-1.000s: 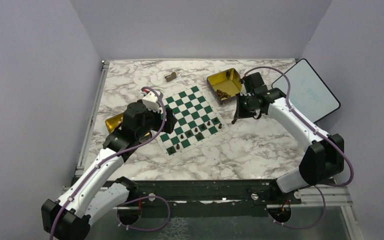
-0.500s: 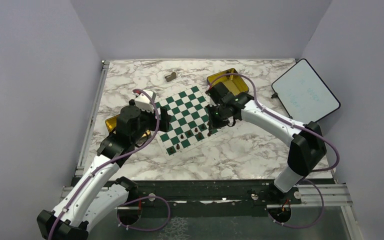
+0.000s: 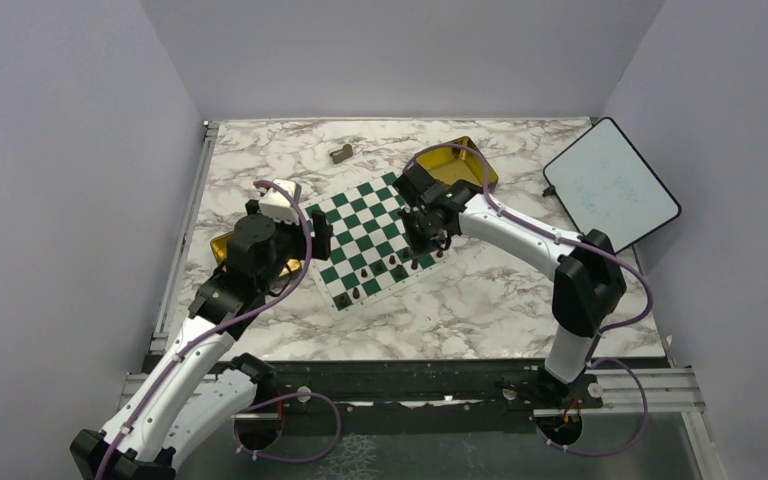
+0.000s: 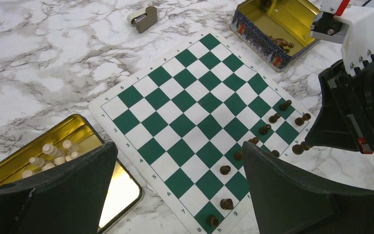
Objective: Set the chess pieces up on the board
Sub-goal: Place the chess piece on the chessboard.
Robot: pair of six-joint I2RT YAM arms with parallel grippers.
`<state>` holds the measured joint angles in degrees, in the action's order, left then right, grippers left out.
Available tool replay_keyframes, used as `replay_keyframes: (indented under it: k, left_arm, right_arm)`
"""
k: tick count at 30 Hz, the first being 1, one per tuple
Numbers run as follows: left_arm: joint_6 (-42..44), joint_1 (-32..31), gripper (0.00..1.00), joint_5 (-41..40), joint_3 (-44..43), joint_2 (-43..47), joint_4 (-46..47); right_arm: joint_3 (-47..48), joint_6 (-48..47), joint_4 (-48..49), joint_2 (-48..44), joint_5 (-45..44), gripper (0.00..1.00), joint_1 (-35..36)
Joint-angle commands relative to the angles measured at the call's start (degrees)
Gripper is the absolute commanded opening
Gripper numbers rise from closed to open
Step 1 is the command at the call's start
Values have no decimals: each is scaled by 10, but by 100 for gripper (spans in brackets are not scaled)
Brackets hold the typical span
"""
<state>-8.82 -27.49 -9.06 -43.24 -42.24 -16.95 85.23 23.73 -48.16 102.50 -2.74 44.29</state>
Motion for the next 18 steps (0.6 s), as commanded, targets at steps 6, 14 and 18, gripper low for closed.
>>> replay_keyframes:
  k: [6,14,18]
  left_arm:
    - [6,0,99,-23,0,9,-4]
    - [5,0,99,-19,1,8,-4]
    - [5,0,99,-16,1,8,-3]
  right_arm:
    - [-4,0,13,28,-55,1,0]
    - [-5,7,46,56,-65,1,1]
    - [4,8,50,71,-72,1,0]
